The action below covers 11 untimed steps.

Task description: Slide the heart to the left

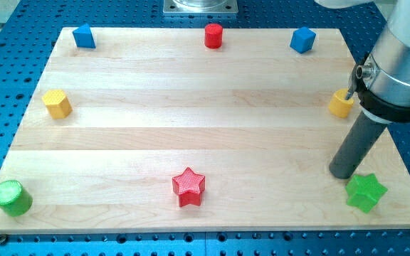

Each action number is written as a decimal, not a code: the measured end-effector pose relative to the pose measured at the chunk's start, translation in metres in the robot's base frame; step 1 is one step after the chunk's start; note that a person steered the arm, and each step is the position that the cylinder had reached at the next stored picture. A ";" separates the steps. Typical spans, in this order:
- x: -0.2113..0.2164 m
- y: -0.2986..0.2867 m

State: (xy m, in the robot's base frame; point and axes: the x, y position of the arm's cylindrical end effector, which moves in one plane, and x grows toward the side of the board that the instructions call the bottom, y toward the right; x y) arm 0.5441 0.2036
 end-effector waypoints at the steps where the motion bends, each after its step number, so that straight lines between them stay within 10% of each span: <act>1: 0.000 0.000; 11: -0.101 0.103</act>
